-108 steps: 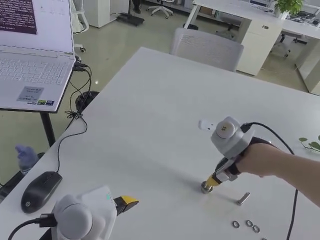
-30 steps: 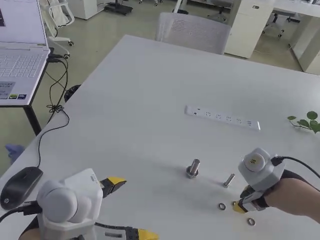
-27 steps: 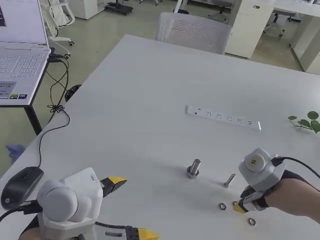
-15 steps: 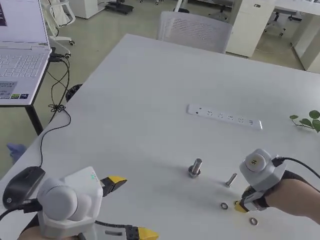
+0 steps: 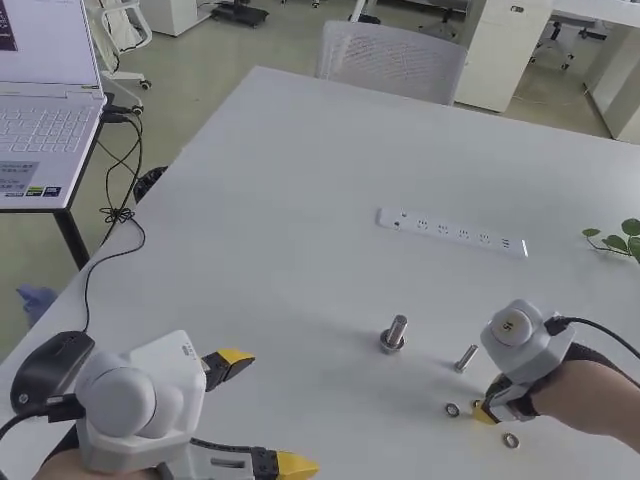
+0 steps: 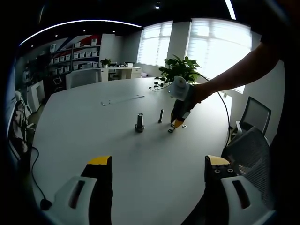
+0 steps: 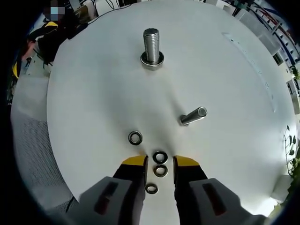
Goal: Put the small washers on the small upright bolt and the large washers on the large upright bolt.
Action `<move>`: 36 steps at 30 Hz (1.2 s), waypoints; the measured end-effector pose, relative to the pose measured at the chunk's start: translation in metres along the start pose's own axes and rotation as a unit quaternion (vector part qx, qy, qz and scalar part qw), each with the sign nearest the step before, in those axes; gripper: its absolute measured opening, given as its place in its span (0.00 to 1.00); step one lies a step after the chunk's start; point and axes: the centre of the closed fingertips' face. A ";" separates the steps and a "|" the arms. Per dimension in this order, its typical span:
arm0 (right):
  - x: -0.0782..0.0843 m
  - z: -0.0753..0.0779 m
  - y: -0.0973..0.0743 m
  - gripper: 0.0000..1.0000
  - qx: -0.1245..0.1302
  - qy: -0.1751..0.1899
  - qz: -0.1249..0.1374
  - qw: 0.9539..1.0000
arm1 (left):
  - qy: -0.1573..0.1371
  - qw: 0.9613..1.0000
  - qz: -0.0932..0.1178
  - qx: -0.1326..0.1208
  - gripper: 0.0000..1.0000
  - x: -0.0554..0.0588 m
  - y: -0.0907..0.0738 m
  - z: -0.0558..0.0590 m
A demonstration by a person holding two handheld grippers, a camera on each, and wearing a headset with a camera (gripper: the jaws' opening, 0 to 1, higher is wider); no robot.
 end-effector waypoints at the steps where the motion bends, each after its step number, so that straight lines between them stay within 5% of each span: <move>1: 0.000 -0.001 0.000 0.22 0.000 -0.003 -0.001 1.000 | 0.000 1.000 0.000 0.000 0.80 0.000 0.000 0.000; 36: -0.001 -0.001 0.002 0.13 -0.003 -0.001 -0.014 1.000 | -0.006 1.000 -0.002 0.000 0.79 0.007 -0.002 0.001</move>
Point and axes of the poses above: the centre of the closed fingertips' face, and the gripper's own axes: y roughly forward along the fingers, z roughly to its right, x roughly out of its underside, and after that the axes turned 4 degrees about -y, right-handed
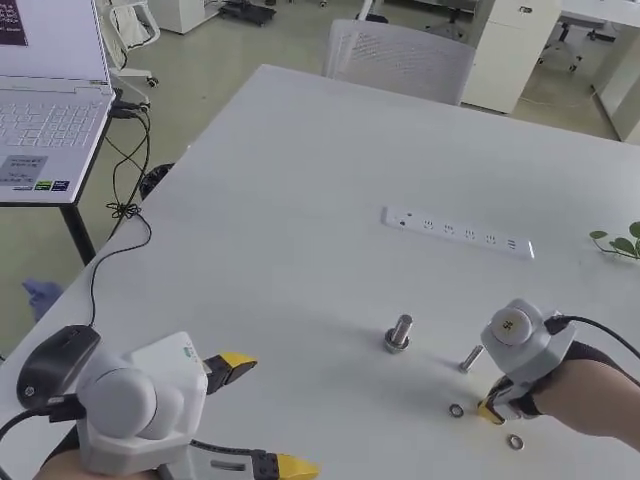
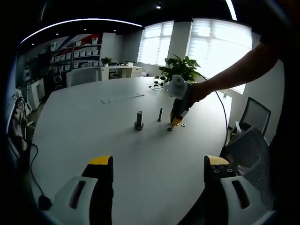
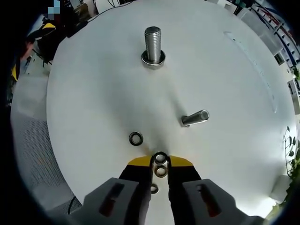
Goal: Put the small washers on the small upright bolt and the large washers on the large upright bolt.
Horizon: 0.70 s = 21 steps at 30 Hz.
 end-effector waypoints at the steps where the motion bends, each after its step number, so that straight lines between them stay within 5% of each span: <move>1: 0.000 0.000 0.000 0.13 -0.001 0.000 -0.001 1.000 | 0.000 1.000 -0.001 0.000 0.79 0.000 0.000 0.000; 21: -0.003 -0.005 -0.019 0.13 -0.011 0.001 -0.002 1.000 | 0.003 1.000 0.009 0.000 0.79 -0.007 0.001 -0.001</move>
Point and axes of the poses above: the centre of the closed fingertips' face, and the gripper's own axes: y roughly forward along the fingers, z roughly to its right, x roughly out of its underside, and after that the axes turned 4 degrees about -y, right-handed
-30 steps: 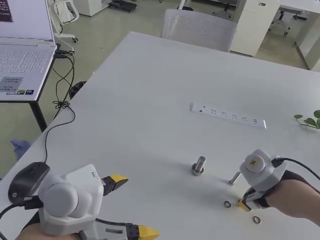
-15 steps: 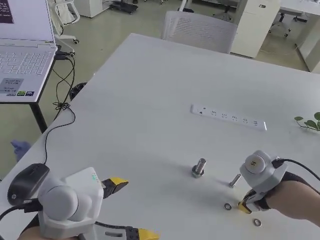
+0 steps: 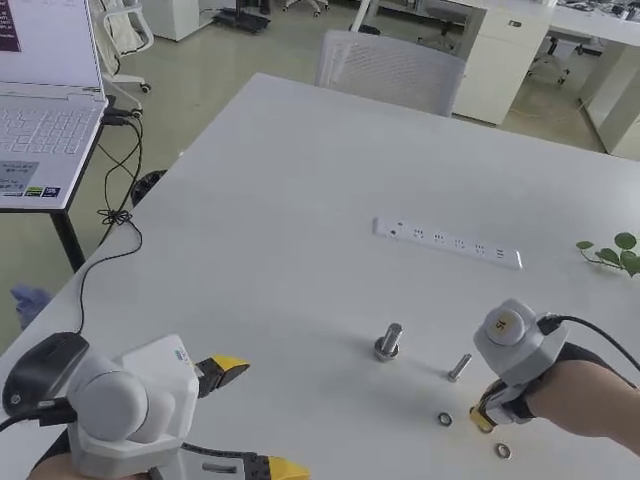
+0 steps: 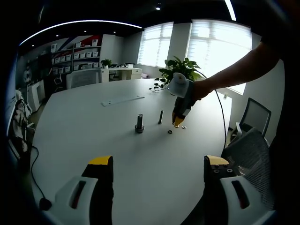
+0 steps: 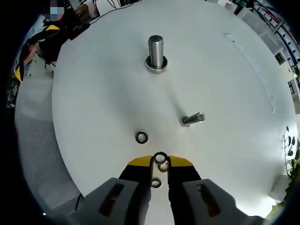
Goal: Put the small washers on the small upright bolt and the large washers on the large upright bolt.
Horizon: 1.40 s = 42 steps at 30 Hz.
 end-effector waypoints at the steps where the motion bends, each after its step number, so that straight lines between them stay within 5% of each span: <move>1: 0.000 0.000 -0.001 0.13 0.000 -0.001 0.000 1.000 | -0.001 1.000 0.001 0.000 0.79 -0.001 0.000 0.001; 21: -0.008 0.008 -0.037 0.13 0.008 -0.006 0.000 1.000 | 0.001 1.000 0.015 0.002 0.79 -0.007 0.001 0.006; 42: -0.031 0.020 -0.043 0.13 0.012 -0.024 0.010 1.000 | -0.002 1.000 0.015 -0.003 0.78 -0.004 -0.005 0.003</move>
Point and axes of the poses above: the centre of the closed fingertips' face, and the gripper's own axes: y roughly forward along the fingers, z roughly to its right, x roughly out of its underside, and after that the axes turned 4 degrees about -y, right-handed
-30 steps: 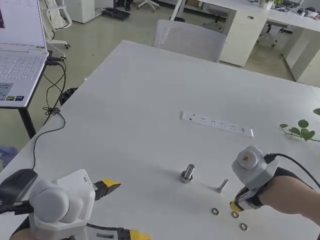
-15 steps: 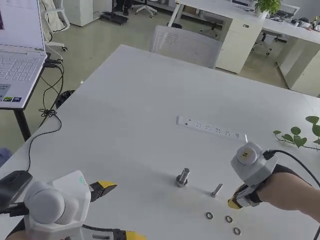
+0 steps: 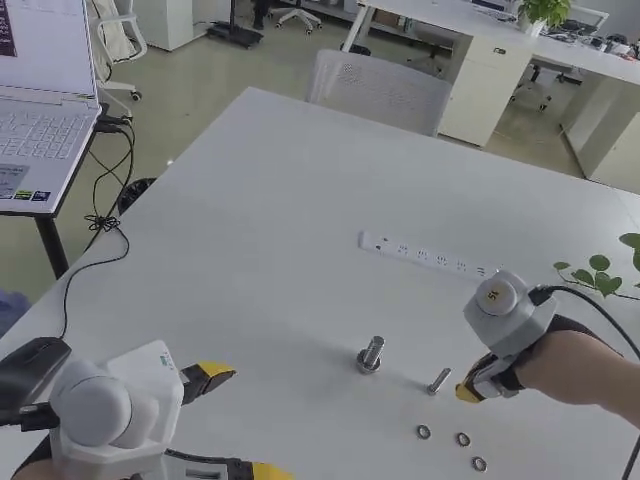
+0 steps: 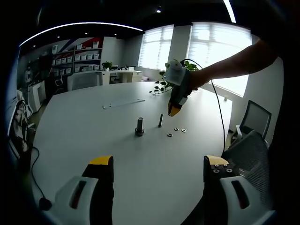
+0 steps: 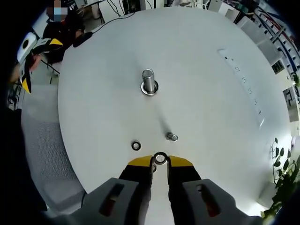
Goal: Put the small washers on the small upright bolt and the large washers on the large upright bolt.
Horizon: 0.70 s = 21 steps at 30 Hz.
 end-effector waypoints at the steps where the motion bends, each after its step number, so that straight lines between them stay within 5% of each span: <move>1: -0.001 0.000 0.000 0.13 -0.001 -0.001 0.000 1.000 | -0.001 1.000 0.001 0.000 0.78 -0.001 0.000 -0.001; 21: -0.020 0.013 0.006 0.13 0.001 -0.021 0.006 1.000 | -0.006 1.000 -0.007 -0.009 0.78 0.006 -0.005 -0.004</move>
Point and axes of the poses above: the centre of the closed fingertips' face, and the gripper's own axes: y roughly forward along the fingers, z roughly to its right, x roughly out of its underside, and after that the axes turned 4 degrees about -y, right-handed
